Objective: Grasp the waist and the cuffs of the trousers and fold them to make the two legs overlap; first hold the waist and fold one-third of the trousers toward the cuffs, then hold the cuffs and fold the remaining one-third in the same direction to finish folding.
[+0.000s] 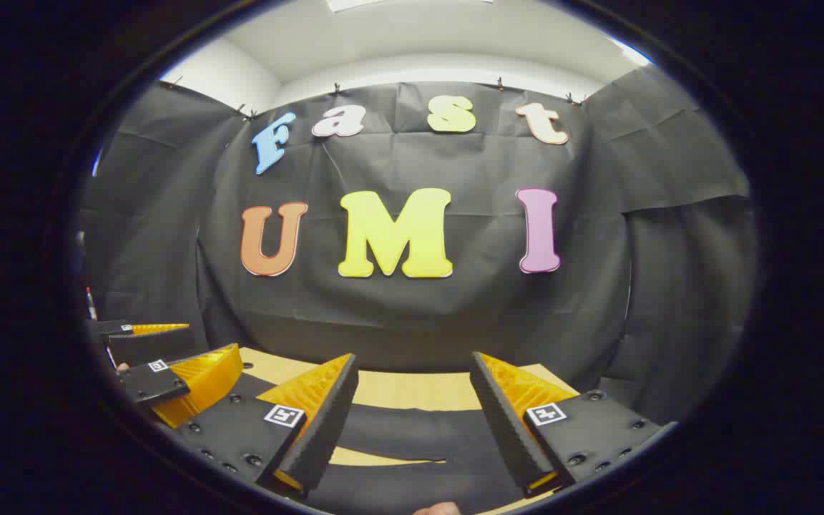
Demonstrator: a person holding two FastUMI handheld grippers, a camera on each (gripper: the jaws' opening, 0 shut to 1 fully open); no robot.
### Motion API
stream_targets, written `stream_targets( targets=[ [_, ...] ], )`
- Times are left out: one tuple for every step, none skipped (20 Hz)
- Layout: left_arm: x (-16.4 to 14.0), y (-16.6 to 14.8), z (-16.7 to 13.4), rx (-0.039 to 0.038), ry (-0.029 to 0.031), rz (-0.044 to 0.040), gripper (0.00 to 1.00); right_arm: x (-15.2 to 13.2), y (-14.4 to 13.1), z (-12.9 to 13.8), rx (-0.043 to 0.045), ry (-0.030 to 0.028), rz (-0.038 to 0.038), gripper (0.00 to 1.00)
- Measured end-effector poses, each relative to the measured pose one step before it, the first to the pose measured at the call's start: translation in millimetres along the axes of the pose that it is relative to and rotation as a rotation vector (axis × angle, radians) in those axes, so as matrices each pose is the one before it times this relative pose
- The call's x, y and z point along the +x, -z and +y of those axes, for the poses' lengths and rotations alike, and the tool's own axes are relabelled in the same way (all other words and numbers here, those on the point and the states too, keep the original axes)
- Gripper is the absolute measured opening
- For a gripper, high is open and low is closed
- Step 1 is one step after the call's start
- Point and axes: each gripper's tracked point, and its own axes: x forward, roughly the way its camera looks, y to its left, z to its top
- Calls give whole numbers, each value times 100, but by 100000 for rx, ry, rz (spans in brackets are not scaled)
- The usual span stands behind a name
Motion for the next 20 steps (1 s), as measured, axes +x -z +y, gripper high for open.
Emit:
stream_targets(
  targets=[
    [44, -103, 360, -530, -610, -283, 97, 47, -19, 251, -536, -94, 154, 94],
    [9, -101, 92, -672, -214, 36, 97, 33, -247, 229, -210, 82, -155, 94],
    [77, -2, 29, -412, -28, 31, 97, 31, -267, 254, -1, -355, -513, 94],
    [38, -62, 80, 62, -94, 90, 96, 57, -277, 261, -96, -180, -514, 94],
    [6, -50, 367, 151, -361, -220, 96, -135, -55, 129, -46, -229, -448, 94],
    [-159, -10, 148, 63, -102, -223, 96, -31, -71, 125, 68, -179, -164, 94],
    [12, -1, 141, 55, -249, -61, 96, -60, 58, -18, -126, 85, -27, 94],
    [-10, 85, 187, 54, -249, 180, 100, -33, 39, -134, -44, 215, 112, 96],
    [-94, 148, 97, 193, -226, 349, 96, 4, 141, -42, 172, 247, 191, 96],
    [-73, 22, 247, 260, -191, 267, 96, 28, 39, -164, 193, 436, 220, 96],
    [4, 78, 75, 218, -143, 77, 96, 59, 98, -175, 123, 326, 114, 96],
    [-7, -40, 112, 328, -328, 55, 96, 46, 1, -99, -61, 216, 109, 94],
    [-103, 25, 128, 178, -257, -28, 97, -11, -50, -122, 28, 280, -183, 94],
    [-139, -70, 119, -13, -270, -173, 97, 18, -105, -90, 127, 114, -216, 94],
    [-14, 23, 156, 23, -245, -36, 97, -58, -37, -71, -24, 56, -386, 95],
    [-12, 31, 45, 158, -248, 47, 96, -4, -123, -19, -112, -295, -188, 96],
    [102, 74, -22, 119, -51, 275, 96, -3, -19, 56, -99, -217, -376, 94],
    [-130, 41, 48, 48, -208, 181, 96, -25, -148, -57, -314, -162, -302, 96],
    [-117, -55, -3, 5, -276, -83, 96, -50, 20, 3, -481, -211, -357, 96],
    [-29, 38, 5, 144, -70, 79, 96, -61, -107, 5, -387, -368, -186, 96]
  ],
)
